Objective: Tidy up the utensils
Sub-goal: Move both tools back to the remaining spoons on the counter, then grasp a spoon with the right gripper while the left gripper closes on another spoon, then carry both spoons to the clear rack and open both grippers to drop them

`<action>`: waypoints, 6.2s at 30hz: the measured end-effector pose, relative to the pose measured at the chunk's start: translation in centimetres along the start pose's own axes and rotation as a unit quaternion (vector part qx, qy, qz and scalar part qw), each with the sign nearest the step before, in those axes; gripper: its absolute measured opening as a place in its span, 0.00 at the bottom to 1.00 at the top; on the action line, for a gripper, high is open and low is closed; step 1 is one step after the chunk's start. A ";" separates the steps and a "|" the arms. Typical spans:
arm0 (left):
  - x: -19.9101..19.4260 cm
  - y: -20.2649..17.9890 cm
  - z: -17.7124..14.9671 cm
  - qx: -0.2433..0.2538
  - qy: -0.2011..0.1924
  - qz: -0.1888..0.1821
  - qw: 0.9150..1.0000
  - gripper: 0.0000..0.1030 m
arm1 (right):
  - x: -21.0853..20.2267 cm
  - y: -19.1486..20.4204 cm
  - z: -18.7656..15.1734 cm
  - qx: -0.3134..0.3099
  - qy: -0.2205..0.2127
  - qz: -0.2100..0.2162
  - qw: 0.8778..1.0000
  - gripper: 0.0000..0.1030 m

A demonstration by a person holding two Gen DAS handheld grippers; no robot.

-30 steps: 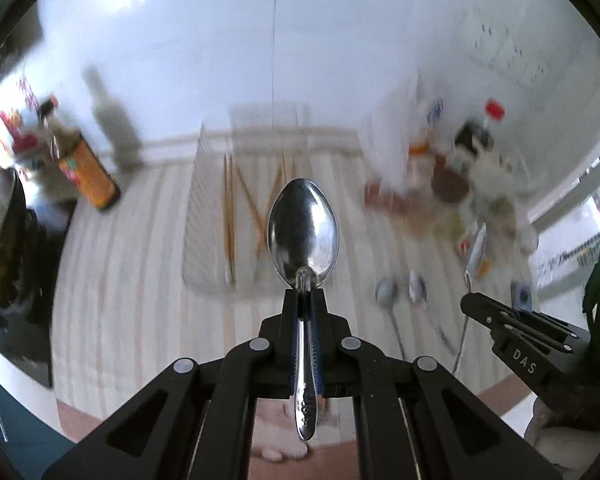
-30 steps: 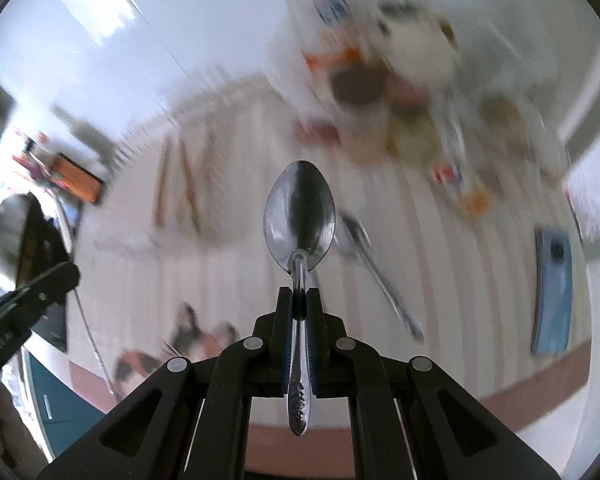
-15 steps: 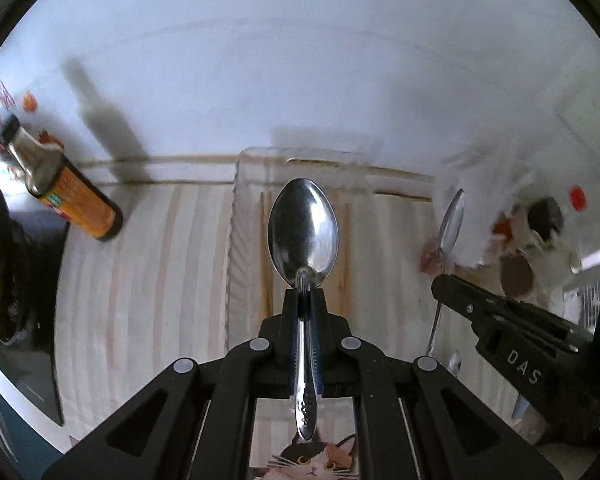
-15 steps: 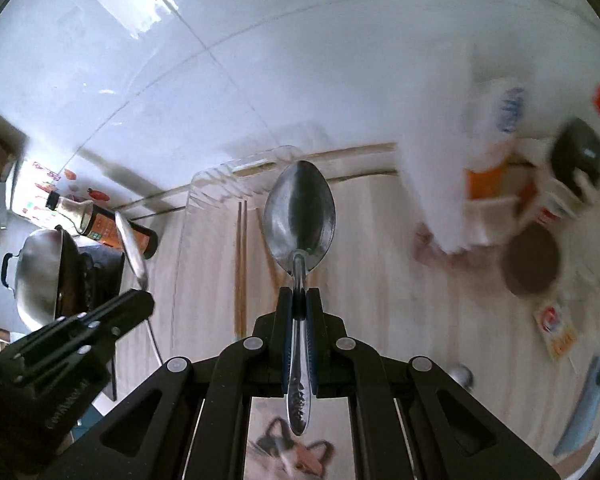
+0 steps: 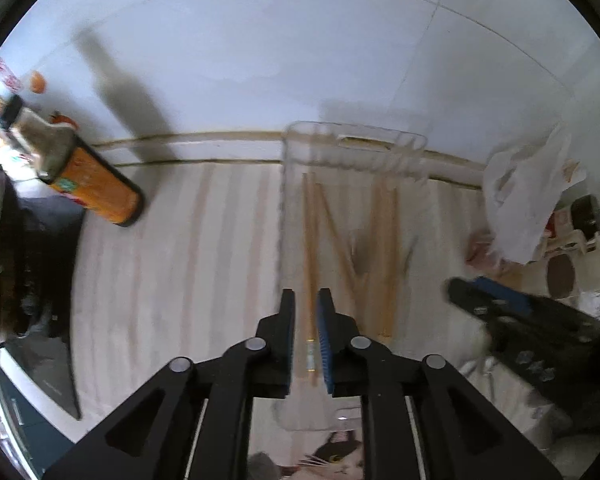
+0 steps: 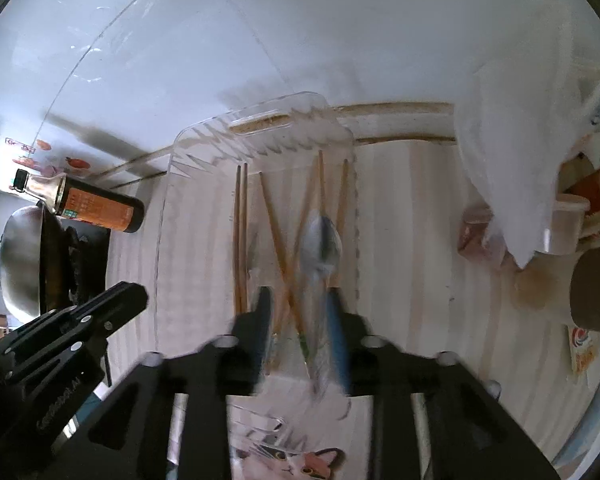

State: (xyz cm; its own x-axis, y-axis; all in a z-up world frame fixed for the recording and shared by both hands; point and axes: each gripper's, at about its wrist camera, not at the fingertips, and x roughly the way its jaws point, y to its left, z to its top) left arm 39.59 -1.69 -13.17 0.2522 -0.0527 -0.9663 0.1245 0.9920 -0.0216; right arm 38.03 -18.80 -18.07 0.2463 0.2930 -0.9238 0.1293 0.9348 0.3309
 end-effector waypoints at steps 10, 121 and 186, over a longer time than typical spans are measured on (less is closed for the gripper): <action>-5.6 -0.1 -4.0 -0.027 -0.149 0.065 0.986 1.00 | -8.4 -6.0 -5.5 0.030 -0.105 -0.061 0.992 0.57; 9.5 -24.2 -13.6 0.088 0.031 -0.026 0.995 0.00 | -3.1 -26.1 -18.9 0.126 -0.008 -0.135 0.983 0.06; -3.6 -18.7 -14.2 0.118 -0.085 -0.062 0.987 0.36 | -11.3 -20.4 -15.9 0.091 -0.115 -0.121 0.982 0.06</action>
State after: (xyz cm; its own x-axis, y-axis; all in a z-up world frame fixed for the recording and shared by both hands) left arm 22.72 -18.41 -12.93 0.3756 -0.2112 -0.9024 0.3806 0.9229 -0.0576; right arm 17.39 -37.97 -17.47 0.3958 -0.0053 -0.9183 0.3742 0.9141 0.1560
